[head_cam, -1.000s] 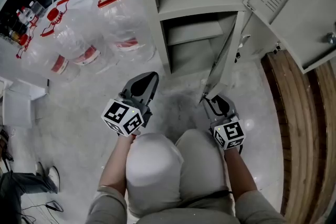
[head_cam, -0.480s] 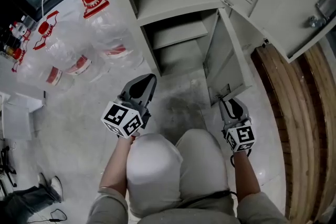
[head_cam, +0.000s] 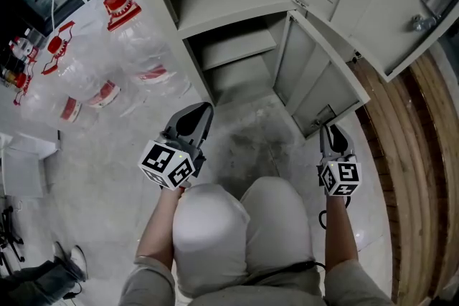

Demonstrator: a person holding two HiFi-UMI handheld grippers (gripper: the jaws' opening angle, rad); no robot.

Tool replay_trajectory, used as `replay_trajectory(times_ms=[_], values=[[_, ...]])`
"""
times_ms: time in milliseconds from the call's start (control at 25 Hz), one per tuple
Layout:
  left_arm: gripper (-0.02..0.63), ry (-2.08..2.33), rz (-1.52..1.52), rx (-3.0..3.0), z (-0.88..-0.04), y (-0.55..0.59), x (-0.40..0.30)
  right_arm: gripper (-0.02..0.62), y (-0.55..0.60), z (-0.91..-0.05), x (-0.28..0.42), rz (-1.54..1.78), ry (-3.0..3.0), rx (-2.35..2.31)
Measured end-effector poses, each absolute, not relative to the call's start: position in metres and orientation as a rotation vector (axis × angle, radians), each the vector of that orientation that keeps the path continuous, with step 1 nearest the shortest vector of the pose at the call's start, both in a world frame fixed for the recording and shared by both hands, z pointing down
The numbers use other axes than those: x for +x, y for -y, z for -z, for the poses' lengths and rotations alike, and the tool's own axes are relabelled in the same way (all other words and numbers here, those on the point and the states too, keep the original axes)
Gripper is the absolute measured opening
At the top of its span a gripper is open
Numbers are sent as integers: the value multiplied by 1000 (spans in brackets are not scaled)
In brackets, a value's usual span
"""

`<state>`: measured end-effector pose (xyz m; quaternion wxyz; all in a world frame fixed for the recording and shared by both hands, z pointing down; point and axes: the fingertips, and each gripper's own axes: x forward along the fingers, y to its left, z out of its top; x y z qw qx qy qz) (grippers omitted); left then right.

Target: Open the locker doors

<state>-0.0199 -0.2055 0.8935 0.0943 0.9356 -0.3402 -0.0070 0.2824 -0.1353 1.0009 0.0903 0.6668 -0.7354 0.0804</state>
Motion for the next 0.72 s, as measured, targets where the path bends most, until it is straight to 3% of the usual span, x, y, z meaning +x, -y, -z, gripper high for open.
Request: replay_trajectory(times_ms=[720], values=[[-2,1033,37,2769,-892,204,-35,91,160,-1004,332,-258,1996,2119]])
